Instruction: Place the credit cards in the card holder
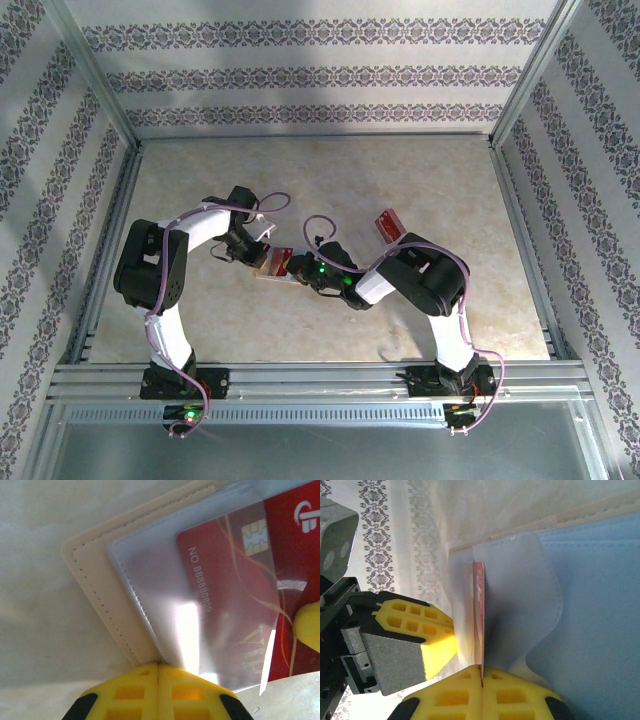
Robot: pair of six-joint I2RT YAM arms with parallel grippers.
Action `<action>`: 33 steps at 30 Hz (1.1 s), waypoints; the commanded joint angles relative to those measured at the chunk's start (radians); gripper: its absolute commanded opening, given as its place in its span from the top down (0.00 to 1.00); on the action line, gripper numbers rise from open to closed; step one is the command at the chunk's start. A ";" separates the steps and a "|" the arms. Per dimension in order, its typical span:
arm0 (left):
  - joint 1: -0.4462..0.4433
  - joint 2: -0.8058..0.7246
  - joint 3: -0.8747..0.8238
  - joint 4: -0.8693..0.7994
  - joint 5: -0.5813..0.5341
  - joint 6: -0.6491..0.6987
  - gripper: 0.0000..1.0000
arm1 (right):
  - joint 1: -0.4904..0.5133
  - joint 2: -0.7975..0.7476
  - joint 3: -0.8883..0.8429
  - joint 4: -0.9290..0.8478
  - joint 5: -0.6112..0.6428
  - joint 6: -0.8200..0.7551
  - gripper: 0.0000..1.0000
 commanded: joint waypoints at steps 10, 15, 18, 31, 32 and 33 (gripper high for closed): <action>-0.022 -0.046 0.037 -0.049 0.015 0.018 0.93 | -0.002 0.036 0.001 -0.141 -0.031 -0.042 0.95; -0.023 -0.049 0.057 -0.074 0.120 -0.011 0.94 | -0.007 0.035 0.013 -0.159 -0.041 -0.047 0.94; -0.029 -0.041 0.063 -0.073 0.156 -0.019 0.94 | -0.006 0.040 0.027 -0.166 -0.047 -0.052 0.94; -0.034 -0.053 0.079 -0.068 0.085 -0.005 0.94 | -0.008 0.036 0.022 -0.170 -0.040 -0.054 0.93; -0.034 -0.040 0.065 -0.056 0.084 -0.006 0.94 | -0.008 0.040 0.026 -0.170 -0.041 -0.056 0.93; -0.034 -0.021 0.059 -0.055 0.089 -0.005 0.94 | -0.010 0.043 0.029 -0.169 -0.045 -0.056 0.92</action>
